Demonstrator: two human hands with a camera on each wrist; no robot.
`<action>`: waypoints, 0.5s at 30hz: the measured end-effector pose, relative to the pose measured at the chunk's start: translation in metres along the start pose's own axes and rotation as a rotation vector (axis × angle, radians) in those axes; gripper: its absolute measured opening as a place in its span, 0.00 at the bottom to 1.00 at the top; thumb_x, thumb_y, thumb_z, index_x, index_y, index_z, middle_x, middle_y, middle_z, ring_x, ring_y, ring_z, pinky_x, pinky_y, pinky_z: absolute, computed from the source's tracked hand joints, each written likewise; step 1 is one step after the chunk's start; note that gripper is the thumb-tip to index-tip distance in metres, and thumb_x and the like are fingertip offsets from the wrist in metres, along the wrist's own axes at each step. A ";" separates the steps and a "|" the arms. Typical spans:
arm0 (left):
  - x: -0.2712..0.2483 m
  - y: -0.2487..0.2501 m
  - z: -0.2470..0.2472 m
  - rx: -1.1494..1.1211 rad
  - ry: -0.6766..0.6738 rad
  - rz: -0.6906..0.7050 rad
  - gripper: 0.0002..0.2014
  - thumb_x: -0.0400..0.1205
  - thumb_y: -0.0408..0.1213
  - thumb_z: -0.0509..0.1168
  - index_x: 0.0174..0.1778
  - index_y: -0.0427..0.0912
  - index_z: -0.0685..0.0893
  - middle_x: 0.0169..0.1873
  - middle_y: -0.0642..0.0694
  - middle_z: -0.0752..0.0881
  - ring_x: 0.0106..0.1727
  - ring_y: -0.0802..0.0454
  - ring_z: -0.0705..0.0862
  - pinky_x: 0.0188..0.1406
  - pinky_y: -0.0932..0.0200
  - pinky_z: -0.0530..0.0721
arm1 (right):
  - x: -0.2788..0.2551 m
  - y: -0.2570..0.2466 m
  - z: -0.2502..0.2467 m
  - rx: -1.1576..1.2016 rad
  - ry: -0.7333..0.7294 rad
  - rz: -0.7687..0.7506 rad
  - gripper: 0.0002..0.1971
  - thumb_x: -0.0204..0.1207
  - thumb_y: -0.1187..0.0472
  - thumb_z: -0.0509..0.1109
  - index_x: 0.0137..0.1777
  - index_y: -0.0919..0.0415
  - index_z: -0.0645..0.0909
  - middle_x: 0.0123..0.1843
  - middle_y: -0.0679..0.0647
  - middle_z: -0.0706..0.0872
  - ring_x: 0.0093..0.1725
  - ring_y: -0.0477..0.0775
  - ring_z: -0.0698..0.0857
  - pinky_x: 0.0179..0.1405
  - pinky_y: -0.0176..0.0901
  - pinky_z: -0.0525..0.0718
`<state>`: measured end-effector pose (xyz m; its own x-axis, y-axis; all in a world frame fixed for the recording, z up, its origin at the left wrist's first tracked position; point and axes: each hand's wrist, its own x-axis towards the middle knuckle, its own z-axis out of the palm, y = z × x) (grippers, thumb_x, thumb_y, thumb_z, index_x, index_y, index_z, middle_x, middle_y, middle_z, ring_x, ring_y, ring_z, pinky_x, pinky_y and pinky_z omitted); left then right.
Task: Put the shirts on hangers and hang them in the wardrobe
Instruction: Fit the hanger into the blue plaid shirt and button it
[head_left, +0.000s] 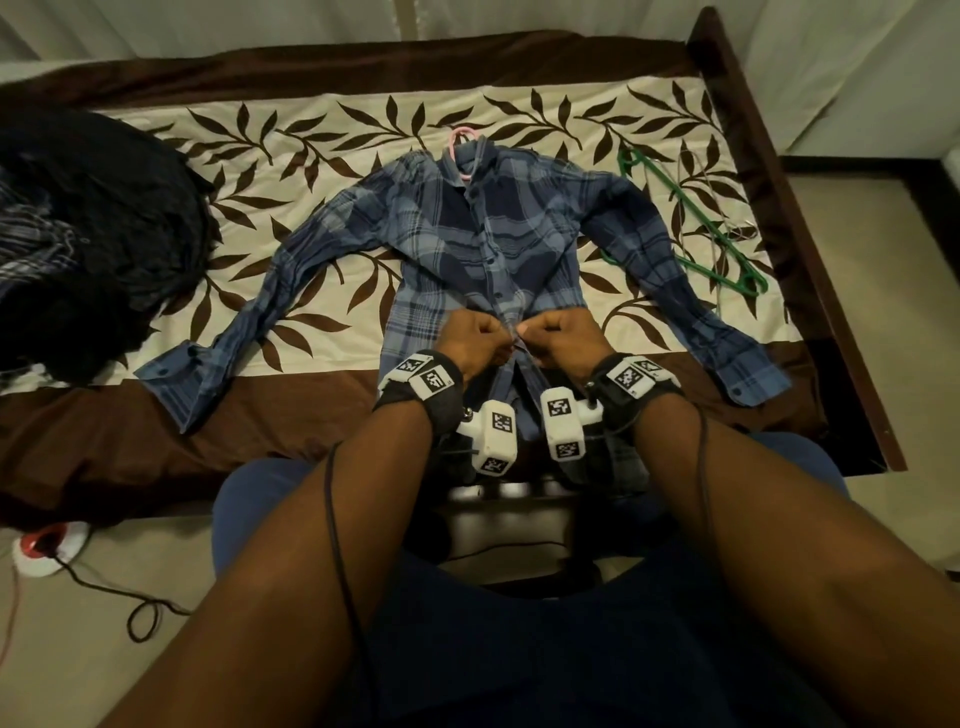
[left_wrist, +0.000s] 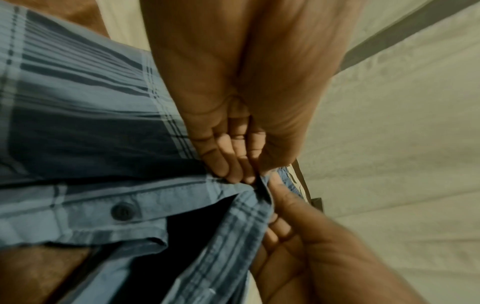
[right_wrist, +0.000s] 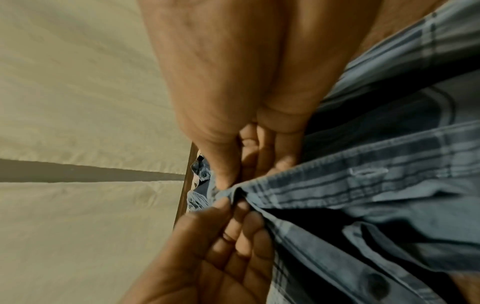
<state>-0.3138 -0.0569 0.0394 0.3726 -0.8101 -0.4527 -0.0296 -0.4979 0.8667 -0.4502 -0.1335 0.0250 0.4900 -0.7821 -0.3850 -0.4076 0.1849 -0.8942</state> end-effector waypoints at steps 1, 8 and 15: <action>0.000 -0.002 0.000 0.033 -0.003 0.034 0.13 0.81 0.24 0.68 0.30 0.37 0.82 0.27 0.39 0.83 0.29 0.49 0.81 0.37 0.55 0.85 | 0.001 -0.002 0.000 0.001 -0.032 0.045 0.06 0.82 0.65 0.71 0.45 0.64 0.88 0.27 0.55 0.83 0.22 0.47 0.78 0.26 0.41 0.78; -0.001 -0.009 -0.007 0.385 0.027 0.315 0.03 0.75 0.25 0.69 0.37 0.31 0.83 0.32 0.33 0.85 0.33 0.44 0.80 0.39 0.47 0.83 | -0.001 -0.019 -0.009 -0.116 -0.156 0.197 0.08 0.81 0.65 0.70 0.42 0.63 0.89 0.25 0.52 0.86 0.24 0.48 0.80 0.30 0.38 0.80; 0.008 -0.027 -0.020 0.432 0.025 0.191 0.10 0.78 0.42 0.76 0.37 0.40 0.86 0.34 0.45 0.89 0.36 0.51 0.85 0.39 0.57 0.81 | 0.026 -0.021 -0.006 -0.100 -0.195 0.166 0.10 0.80 0.65 0.74 0.41 0.72 0.87 0.36 0.66 0.89 0.35 0.58 0.88 0.41 0.46 0.91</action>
<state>-0.2917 -0.0436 0.0163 0.3453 -0.8945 -0.2841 -0.4812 -0.4286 0.7647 -0.4333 -0.1616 0.0351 0.5448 -0.6151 -0.5699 -0.5643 0.2338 -0.7918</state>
